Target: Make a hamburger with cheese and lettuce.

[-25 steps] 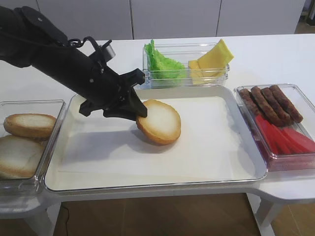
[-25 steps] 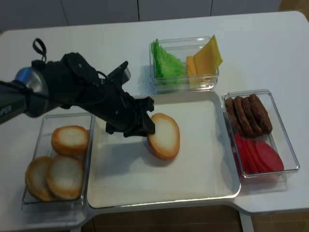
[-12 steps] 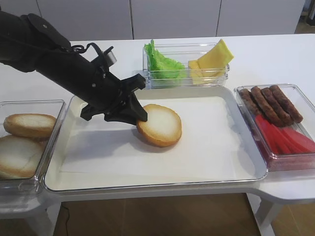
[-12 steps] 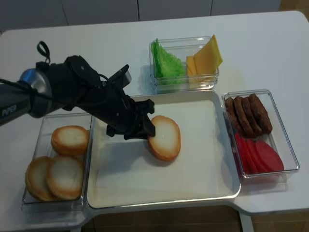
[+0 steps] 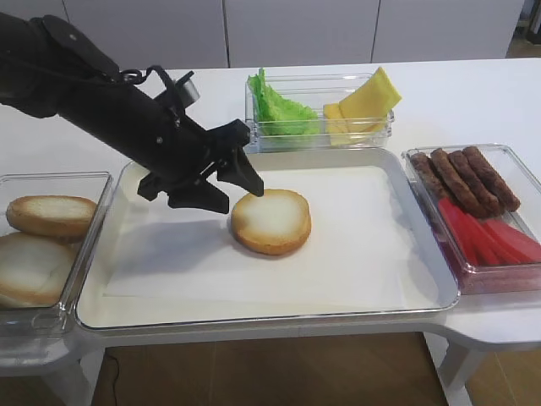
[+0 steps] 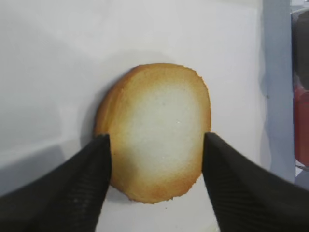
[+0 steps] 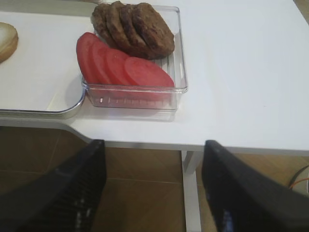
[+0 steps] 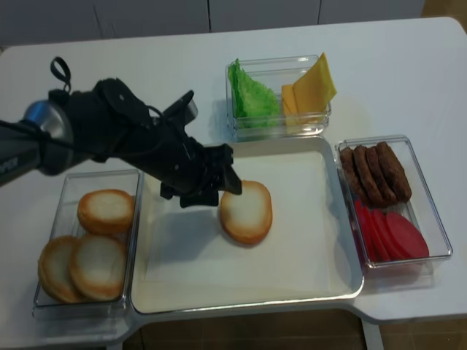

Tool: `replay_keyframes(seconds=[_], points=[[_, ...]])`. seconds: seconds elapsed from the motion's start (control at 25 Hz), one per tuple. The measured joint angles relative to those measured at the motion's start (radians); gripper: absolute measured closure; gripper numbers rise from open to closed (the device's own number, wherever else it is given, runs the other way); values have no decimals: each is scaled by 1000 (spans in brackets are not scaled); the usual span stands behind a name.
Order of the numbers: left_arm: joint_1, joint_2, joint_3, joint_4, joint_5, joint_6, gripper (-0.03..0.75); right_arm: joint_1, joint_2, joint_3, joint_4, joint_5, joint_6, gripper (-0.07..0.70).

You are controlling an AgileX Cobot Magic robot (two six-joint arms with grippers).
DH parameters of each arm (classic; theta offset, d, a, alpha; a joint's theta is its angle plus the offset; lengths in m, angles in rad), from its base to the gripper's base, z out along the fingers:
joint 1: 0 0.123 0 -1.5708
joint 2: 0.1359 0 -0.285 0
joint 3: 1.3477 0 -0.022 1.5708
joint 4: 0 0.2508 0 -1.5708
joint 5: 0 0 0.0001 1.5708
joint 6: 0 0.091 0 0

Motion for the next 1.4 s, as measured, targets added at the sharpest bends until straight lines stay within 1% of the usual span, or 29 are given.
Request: replay_keyframes(seconds=[0.24,0.52,0.72,0.88,1.0,1.08,1.16,1.28,1.4], points=[[0,-42,0,72,4,-12,267,0,0,0,0,0,0,144],[0,-141,0,322,28,-130,267,0,0,0,0,0,0,144],[0,-213,0,410,46,-168,267,0,0,0,0,0,0,144],[0,-277,0,499,81,-207,267,0,0,0,0,0,0,144],[0,-331,0,608,119,-261,268,0,0,0,0,0,2,144],[0,-367,0,706,152,-308,268,0,0,0,0,0,2,144],[0,-406,0,794,190,-355,268,0,0,0,0,0,2,144],[0,-460,0,909,259,-399,268,0,0,0,0,0,2,144],[0,-508,0,990,327,-410,269,0,0,0,0,0,2,144]])
